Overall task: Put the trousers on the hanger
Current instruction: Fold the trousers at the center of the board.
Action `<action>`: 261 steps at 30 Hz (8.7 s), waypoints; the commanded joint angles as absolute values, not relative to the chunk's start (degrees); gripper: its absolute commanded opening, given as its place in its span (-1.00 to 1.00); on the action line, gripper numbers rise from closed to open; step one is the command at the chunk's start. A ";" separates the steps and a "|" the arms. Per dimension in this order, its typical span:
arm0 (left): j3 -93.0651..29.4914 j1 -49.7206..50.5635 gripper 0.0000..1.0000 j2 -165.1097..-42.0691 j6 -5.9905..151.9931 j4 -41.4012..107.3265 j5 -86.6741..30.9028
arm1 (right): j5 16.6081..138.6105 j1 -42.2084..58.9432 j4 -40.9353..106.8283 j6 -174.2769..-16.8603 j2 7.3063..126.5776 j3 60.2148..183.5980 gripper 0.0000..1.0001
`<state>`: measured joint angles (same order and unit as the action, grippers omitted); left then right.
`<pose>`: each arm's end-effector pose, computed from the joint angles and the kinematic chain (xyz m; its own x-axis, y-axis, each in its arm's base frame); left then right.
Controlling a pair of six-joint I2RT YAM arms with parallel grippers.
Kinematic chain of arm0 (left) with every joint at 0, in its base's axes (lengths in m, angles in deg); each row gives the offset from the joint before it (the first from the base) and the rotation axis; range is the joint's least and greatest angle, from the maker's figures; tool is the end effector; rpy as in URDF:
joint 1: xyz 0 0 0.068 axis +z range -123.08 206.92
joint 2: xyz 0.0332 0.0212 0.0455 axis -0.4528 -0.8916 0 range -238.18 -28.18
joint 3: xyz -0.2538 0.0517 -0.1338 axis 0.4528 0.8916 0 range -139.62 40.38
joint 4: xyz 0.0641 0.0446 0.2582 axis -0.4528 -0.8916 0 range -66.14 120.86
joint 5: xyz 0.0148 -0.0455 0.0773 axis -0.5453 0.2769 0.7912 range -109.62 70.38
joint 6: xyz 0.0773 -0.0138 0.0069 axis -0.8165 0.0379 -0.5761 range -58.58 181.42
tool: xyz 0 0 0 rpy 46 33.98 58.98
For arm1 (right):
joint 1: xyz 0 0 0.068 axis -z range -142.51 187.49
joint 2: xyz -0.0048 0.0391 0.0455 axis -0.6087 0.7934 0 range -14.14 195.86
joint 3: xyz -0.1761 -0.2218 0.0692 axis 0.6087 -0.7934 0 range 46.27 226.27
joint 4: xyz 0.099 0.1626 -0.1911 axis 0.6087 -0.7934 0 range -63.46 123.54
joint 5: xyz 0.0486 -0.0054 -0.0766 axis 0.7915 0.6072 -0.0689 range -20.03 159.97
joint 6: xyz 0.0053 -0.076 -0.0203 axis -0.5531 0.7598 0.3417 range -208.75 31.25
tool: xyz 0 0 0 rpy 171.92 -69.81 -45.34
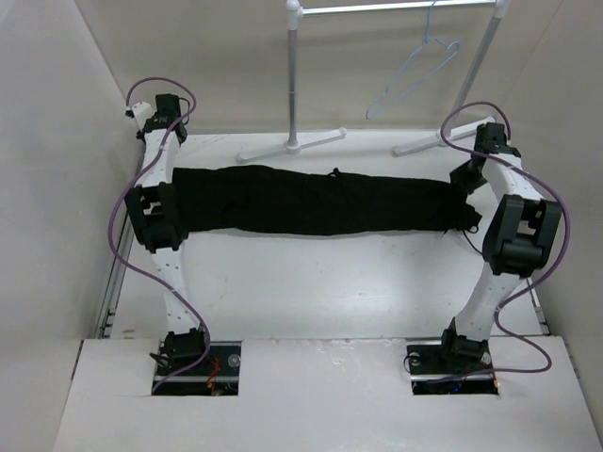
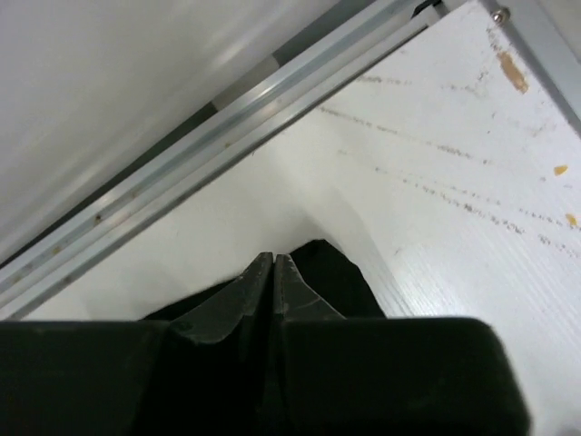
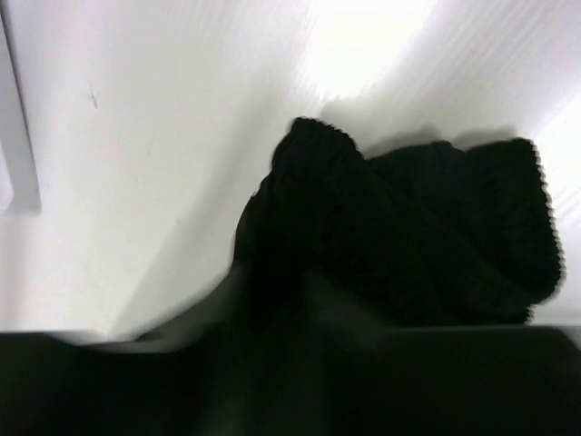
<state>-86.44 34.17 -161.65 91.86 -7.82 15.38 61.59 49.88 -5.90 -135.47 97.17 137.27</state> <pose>0.5555 0.1098 0.2572 -0.3531 -0.4632 -0.8129 -0.7914 0.6113 -0.0046 0.4401 -0.1067 0.2239 -0.3718 0.8190 -0.4370 0.8089 0.5168 0.2803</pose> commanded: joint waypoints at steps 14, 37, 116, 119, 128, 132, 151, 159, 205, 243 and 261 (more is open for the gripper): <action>-43.23 22.93 0.08 -132.86 100.42 16.87 2.89 | 58.28 48.79 9.27 -138.58 70.24 105.97 -0.10; -23.34 44.10 0.01 -135.60 106.07 26.82 -2.93 | 62.15 56.70 14.74 -137.62 80.18 104.47 -0.79; -7.78 31.92 0.27 -91.73 117.85 6.86 9.73 | 62.06 62.41 10.25 -139.73 53.45 83.10 0.75; -6.47 23.04 0.27 -90.59 118.11 8.18 10.17 | 63.81 63.11 11.91 -139.30 57.12 84.14 0.80; -3.04 9.57 0.23 -87.08 117.41 9.85 10.96 | 67.42 61.01 16.49 -144.64 71.10 91.27 -0.32; -4.35 9.13 0.24 -84.88 115.92 7.84 10.52 | 60.77 60.92 13.60 -144.57 63.59 92.23 -0.81; -15.26 -11.01 0.25 -85.23 116.88 -0.34 15.53 | 57.58 48.22 -1.61 -130.32 41.67 117.55 -0.80; -10.43 -4.33 0.26 -77.32 116.88 -2.54 14.04 | 40.19 11.83 -5.83 -135.41 50.00 126.50 -0.80; -51.87 -13.63 0.33 -136.79 81.82 13.37 -12.74 | 56.78 7.20 2.95 -137.02 40.96 83.89 0.33; -78.01 -21.29 -0.79 -161.60 83.74 7.92 -27.97 | 67.77 11.79 9.10 -134.28 41.94 78.44 -0.33; -76.78 -20.06 -0.83 -161.69 84.71 8.10 -24.02 | 58.63 7.05 4.29 -138.57 41.51 78.89 -0.67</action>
